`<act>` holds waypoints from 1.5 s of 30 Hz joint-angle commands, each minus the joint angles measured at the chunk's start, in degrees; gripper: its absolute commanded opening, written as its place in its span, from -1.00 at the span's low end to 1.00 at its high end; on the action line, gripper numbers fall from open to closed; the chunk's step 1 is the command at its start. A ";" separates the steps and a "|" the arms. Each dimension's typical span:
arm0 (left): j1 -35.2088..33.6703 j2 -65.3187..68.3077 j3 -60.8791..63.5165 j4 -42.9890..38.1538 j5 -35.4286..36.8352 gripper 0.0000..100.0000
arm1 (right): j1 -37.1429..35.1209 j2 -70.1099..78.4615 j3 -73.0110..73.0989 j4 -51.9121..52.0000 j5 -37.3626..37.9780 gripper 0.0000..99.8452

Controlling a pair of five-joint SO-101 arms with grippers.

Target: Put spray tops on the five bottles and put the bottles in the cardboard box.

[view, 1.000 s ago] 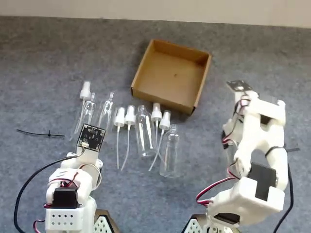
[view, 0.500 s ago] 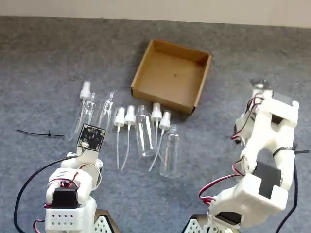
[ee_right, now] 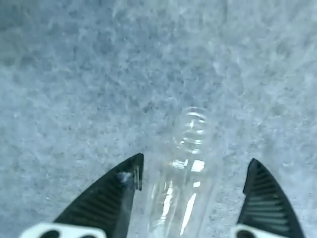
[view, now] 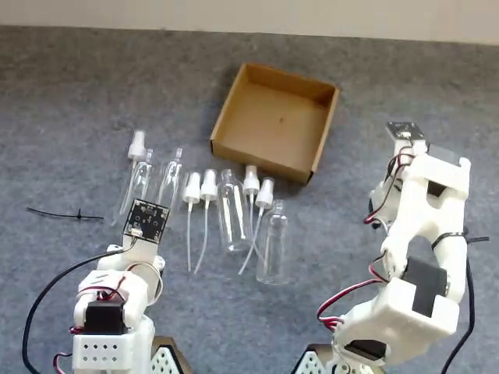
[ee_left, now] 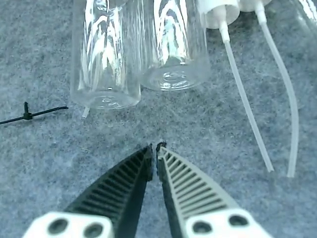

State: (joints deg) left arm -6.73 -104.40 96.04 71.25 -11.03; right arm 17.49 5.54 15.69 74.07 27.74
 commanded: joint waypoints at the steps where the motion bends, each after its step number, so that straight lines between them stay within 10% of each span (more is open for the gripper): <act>1: -0.84 0.04 1.10 0.62 -0.35 -0.93 | -0.48 -0.40 1.01 -3.12 0.88 -0.44; 20: -0.92 -0.13 1.10 0.09 -0.53 -0.93 | -0.48 -0.92 1.63 -2.77 1.32 -0.90; 26: -9.01 -0.31 -0.13 -8.18 -25.41 -0.93 | -1.54 -4.88 0.04 -3.21 2.99 -0.91; 35: -19.03 1.45 -16.40 -9.05 -25.32 -0.92 | -8.48 -22.46 2.33 -2.42 4.84 -0.91; 45: -19.56 49.89 -57.80 6.95 -25.23 -0.76 | -13.05 -38.73 18.15 -3.82 4.92 -0.91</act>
State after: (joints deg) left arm -25.80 -73.45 55.69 71.78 -35.91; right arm 5.63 -27.52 32.13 71.52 32.22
